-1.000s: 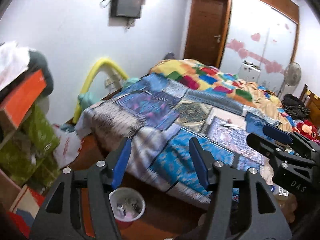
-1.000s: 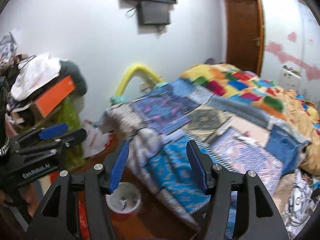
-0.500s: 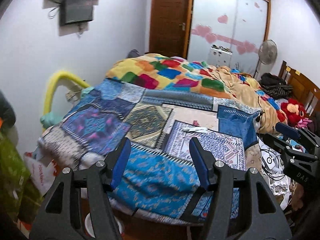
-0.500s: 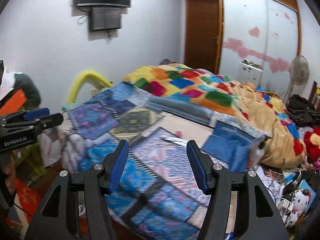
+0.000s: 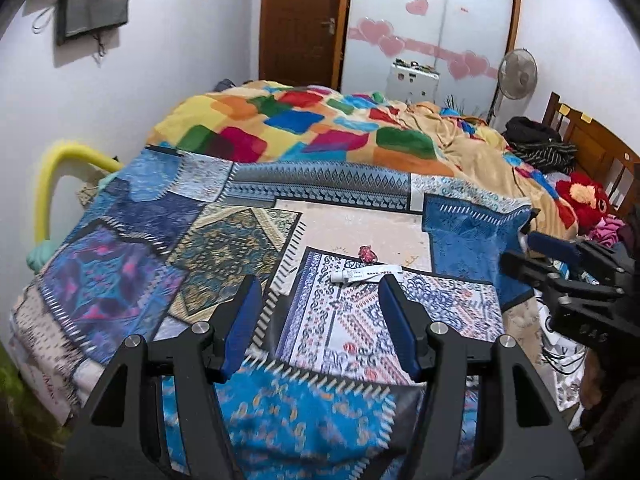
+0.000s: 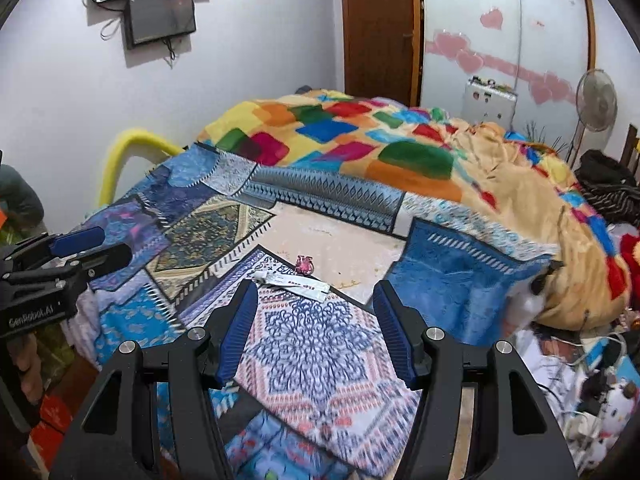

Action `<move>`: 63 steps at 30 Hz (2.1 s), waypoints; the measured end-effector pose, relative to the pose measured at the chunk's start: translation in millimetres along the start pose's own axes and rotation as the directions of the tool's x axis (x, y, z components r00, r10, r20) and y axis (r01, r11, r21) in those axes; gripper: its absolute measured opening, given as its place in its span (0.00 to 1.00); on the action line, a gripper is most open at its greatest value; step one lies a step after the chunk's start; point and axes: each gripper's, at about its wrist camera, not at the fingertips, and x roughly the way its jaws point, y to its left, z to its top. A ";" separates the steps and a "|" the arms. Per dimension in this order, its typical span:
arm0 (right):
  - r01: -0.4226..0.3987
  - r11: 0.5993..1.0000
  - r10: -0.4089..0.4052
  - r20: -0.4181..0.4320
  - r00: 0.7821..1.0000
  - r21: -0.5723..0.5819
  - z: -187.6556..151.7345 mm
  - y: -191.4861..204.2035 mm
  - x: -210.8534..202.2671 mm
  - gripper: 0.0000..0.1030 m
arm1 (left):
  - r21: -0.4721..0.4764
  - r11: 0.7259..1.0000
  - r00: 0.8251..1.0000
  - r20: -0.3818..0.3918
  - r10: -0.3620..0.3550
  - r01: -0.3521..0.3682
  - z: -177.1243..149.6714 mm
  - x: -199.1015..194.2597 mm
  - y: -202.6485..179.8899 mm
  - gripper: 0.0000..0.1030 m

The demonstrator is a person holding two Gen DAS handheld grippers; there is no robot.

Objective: Collect trash
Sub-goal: 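Grasp the white tube with the left tool while the right tool grasps the pink lighter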

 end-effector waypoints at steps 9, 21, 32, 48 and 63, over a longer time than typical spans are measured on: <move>-0.076 0.992 0.089 -0.129 0.988 0.101 5.1 -8.9 109.6 0.54 | 0.001 1.000 0.997 -0.075 -0.012 0.013 -6.7 81.6 15.7 0.58; -0.009 1.000 0.007 -0.226 0.974 -0.010 9.7 4.8 174.8 0.17 | 0.026 0.999 0.991 -0.132 -0.015 0.019 -19.5 126.6 26.4 0.58; 0.007 0.997 0.002 -0.125 0.992 0.077 16.4 -30.8 116.5 0.07 | 0.042 0.990 0.978 -0.171 -0.123 0.132 11.0 157.0 6.1 0.58; 0.031 0.987 -0.013 -0.112 0.994 0.159 -1.3 -72.0 79.1 0.07 | 0.114 0.952 0.924 -0.299 -0.239 0.284 -2.1 203.1 -48.4 0.58; -0.023 0.983 0.050 -0.143 0.988 0.181 -24.8 -68.9 58.8 0.07 | 0.244 0.943 0.920 -0.370 -0.125 0.226 -45.7 165.7 -66.5 0.31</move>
